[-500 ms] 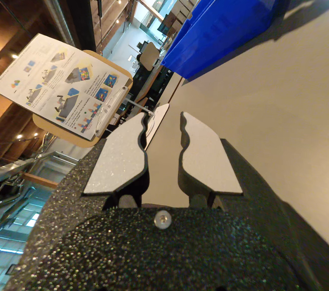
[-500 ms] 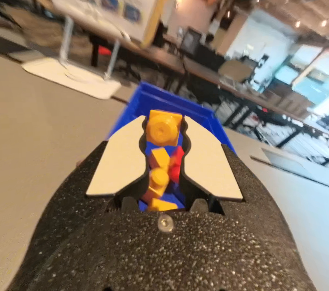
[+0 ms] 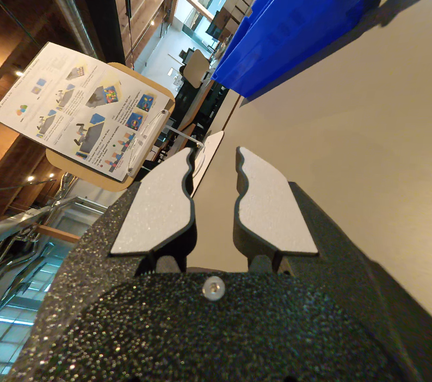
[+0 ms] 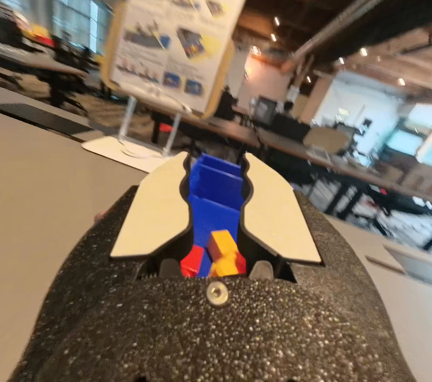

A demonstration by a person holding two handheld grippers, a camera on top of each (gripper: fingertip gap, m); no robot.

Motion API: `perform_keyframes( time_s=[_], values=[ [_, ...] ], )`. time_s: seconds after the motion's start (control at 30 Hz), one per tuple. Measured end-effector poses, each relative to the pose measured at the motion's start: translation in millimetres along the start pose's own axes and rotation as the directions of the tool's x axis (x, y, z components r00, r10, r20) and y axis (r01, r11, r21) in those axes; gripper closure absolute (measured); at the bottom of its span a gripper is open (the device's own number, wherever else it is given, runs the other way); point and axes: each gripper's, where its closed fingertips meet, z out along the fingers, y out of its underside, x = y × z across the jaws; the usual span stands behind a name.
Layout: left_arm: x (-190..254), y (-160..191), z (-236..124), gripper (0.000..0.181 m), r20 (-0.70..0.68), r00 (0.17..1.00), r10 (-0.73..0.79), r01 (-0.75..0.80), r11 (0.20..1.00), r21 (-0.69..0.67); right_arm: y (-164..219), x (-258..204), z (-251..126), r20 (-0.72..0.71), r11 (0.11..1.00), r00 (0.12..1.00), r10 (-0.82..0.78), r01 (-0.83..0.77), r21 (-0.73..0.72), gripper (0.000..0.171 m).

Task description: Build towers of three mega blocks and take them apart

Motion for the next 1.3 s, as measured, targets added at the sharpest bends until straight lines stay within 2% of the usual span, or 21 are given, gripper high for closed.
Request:
perform_keyframes(
  time_s=[0.1, 0.23, 0.3, 0.4, 0.5, 0.53, 0.63, 0.77, 0.97, 1.03, 1.17, 1.3],
  values=[
    [-3, 3, 0, 0.148, 0.015, 1.0, 0.0, 0.0, 1.0, -0.014, -33, -52, -14, 0.172, 0.979, 0.981, -0.088, 0.053, 0.199, 0.133],
    [-14, 11, -1, 0.148, 0.052, 0.998, -0.017, 0.019, 0.999, -0.039, -57, -142, -42, 0.373, 0.915, 0.891, -0.258, 0.102, 0.39, 0.145],
    [-21, 16, -2, 0.148, 0.073, 0.997, -0.038, 0.042, 0.998, -0.052, -52, -192, -53, 0.504, 0.915, 0.81, -0.298, 0.093, 0.392, 0.146],
    [-34, 26, -4, 0.148, 0.111, 0.99, -0.087, 0.095, 0.993, -0.071, -24, -263, -65, 0.701, 0.947, 0.645, -0.304, 0.121, 0.299, 0.143],
    [-51, 38, -9, 0.148, 0.158, 0.977, -0.141, 0.156, 0.984, -0.082, 11, -305, -76, 0.802, 0.95, 0.512, -0.307, 0.213, 0.227, 0.14],
    [-57, 42, -12, 0.149, 0.176, 0.971, -0.163, 0.18, 0.98, -0.082, 20, -312, -78, 0.817, 0.942, 0.48, -0.32, 0.253, 0.22, 0.14],
    [-81, 57, -22, 0.149, 0.243, 0.938, -0.248, 0.274, 0.959, -0.077, 25, -313, -78, 0.813, 0.931, 0.471, -0.342, 0.287, 0.225, 0.139],
    [-121, 79, -40, 0.149, 0.357, 0.873, -0.332, 0.376, 0.925, -0.059, 26, -299, -69, 0.821, 0.957, 0.51, -0.257, 0.252, 0.143, 0.139],
    [-198, 128, -98, 0.149, 0.588, 0.771, -0.243, 0.396, 0.907, -0.144, 30, -293, -64, 0.817, 0.96, 0.525, -0.237, 0.255, 0.115, 0.139],
    [-220, 165, -126, 0.145, 0.64, 0.714, -0.285, 0.518, 0.829, -0.209, 32, -295, -65, 0.814, 0.953, 0.521, -0.256, 0.276, 0.123, 0.14],
    [-247, 240, -180, 0.133, 0.675, 0.563, -0.477, 0.786, 0.562, -0.257, 34, -297, -64, 0.81, 0.947, 0.521, -0.271, 0.297, 0.126, 0.141],
    [-290, 297, -240, 0.133, 0.774, 0.437, -0.459, 0.873, 0.423, -0.242, 35, -297, -63, 0.808, 0.945, 0.522, -0.273, 0.304, 0.123, 0.141]
  ],
)
